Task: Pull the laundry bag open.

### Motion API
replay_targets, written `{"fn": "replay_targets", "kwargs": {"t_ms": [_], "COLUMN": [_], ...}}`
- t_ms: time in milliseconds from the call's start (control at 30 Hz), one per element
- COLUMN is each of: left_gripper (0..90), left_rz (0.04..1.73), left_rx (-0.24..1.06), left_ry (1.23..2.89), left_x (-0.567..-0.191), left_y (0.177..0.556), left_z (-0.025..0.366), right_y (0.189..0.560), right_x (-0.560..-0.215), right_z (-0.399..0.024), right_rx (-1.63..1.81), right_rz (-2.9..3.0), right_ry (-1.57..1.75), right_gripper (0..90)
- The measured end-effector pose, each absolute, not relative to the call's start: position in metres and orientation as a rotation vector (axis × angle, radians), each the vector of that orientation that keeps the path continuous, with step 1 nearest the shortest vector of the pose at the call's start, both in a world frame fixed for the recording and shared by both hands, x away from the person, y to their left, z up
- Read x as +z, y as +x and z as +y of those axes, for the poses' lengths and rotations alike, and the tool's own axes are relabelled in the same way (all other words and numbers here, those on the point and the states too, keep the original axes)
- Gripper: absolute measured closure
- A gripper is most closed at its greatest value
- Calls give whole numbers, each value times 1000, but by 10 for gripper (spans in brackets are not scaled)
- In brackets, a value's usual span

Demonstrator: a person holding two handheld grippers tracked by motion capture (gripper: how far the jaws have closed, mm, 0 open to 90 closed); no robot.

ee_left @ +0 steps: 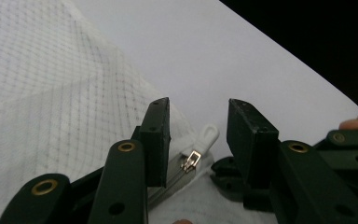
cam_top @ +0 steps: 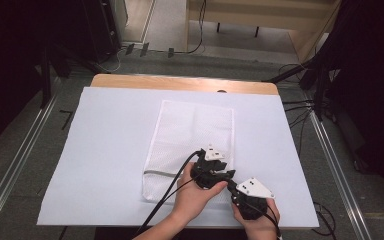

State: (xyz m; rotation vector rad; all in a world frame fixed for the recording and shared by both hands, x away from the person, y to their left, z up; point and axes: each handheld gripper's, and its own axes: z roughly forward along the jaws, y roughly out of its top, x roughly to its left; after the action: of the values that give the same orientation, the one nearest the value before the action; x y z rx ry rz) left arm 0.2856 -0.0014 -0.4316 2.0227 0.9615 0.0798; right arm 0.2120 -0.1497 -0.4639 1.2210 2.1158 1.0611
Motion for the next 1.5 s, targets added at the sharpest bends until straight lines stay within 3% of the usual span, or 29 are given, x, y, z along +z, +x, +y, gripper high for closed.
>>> {"fn": "replay_targets", "kwargs": {"t_ms": [300, 533, 700, 867, 933, 1267, 1500], "left_gripper": [467, 611, 634, 508, 503, 795, 817], "left_rz": [998, 986, 984, 1009, 1021, 960, 961], "left_rx": [82, 52, 11, 41, 73, 28, 16], "left_ry": [2080, 2062, 2037, 2061, 2091, 2080, 2043], "left_x": [-437, -434, -430, -434, -437, -434, -431], "left_y": [289, 292, 294, 292, 292, 293, 290], "left_z": [-14, -4, 4, -6, -9, -3, 10], "right_y": [211, 211, 211, 211, 210, 210, 211], "right_x": [-465, -465, -465, -464, -464, -464, -464], "right_z": [-147, -147, -147, -145, -145, -146, -148], "right_rx": [1054, 1054, 1060, 1053, 1056, 1056, 1056], "right_rz": [2127, 2125, 2119, 2119, 2120, 2123, 2121], "right_ry": [1197, 1195, 1197, 1191, 1189, 1189, 1197], "right_gripper": [896, 896, 896, 896, 896, 896, 896]}}
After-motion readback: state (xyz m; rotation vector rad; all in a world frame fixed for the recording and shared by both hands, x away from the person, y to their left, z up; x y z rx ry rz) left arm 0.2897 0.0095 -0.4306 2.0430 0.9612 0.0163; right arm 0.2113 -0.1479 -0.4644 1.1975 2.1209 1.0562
